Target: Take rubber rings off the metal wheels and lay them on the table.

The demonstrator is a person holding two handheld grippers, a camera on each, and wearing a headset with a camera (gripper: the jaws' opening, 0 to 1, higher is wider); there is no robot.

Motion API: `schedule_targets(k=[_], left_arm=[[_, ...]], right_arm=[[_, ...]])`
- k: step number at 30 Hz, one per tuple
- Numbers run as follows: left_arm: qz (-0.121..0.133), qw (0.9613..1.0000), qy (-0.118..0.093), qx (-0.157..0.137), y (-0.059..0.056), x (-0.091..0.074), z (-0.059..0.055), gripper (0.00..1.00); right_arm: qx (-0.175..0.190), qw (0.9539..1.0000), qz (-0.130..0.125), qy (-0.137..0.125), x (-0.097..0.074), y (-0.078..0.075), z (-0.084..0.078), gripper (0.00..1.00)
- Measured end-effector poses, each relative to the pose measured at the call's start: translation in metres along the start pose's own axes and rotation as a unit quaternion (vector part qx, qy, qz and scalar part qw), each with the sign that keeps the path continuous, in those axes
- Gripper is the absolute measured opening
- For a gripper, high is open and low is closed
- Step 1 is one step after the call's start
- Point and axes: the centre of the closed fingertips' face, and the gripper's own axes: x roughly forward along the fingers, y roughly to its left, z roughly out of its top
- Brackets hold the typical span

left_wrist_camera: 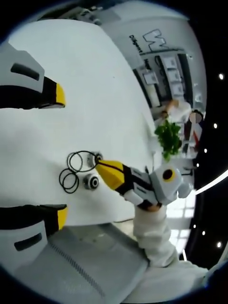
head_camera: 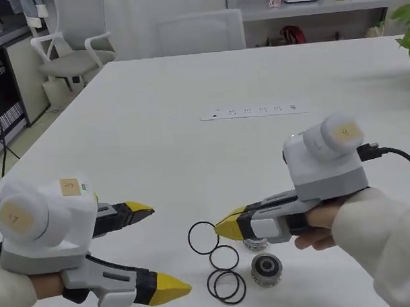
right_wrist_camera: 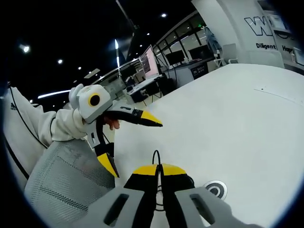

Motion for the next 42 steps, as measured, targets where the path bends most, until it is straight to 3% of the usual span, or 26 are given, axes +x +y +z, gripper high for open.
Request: schedule_targets(k=[9,15,28,38,42], left_arm=[[-0.004,1.0000,0.008,-0.002,-0.004,0.002,-0.005,0.92],[-0.015,0.9995,0.029,-0.006,-0.009,0.005,-0.016,0.97],[-0.034,0.9979,0.055,-0.007,-0.015,0.011,-0.031,0.97],[-0.036,0.9976,0.059,-0.008,-0.015,0.011,-0.033,0.97],[-0.037,0.9974,0.061,-0.009,-0.015,0.011,-0.034,0.97]], right_arm=[[-0.004,0.9996,0.012,0.026,0.010,0.005,-0.015,0.00],[-0.006,0.9989,0.012,0.044,0.013,0.006,-0.025,0.00],[0.003,0.9973,-0.019,0.071,0.016,-0.009,-0.041,0.00],[0.021,0.9963,-0.039,0.073,0.015,-0.018,-0.045,0.00],[0.005,0.9951,-0.049,0.086,0.016,-0.020,-0.050,0.00]])
